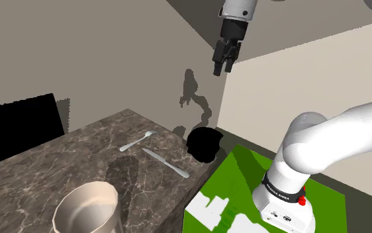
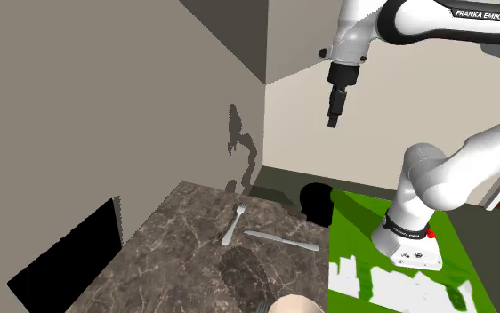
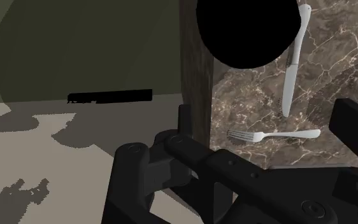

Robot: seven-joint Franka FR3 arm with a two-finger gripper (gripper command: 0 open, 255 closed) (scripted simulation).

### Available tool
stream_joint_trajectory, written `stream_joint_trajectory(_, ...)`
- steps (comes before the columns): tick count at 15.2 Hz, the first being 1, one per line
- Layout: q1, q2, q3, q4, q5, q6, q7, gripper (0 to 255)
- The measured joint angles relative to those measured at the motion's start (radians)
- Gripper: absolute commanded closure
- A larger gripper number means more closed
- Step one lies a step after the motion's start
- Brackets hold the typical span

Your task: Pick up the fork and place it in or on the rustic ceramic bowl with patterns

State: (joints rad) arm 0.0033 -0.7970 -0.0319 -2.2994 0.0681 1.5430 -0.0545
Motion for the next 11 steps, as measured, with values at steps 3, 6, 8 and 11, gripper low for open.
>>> stream_joint_trajectory(3,0.014,0.039,-0.006,0.0,-0.005,0.03,-0.037,0)
stream_joint_trajectory(6,0.046,0.13,-0.019,0.003,-0.017,0.098,-0.124,0)
stream_joint_trajectory(8,0.069,0.201,-0.024,0.017,-0.022,0.142,-0.181,0)
stream_joint_trajectory(11,0.1,0.314,-0.033,0.049,-0.029,0.203,-0.273,0)
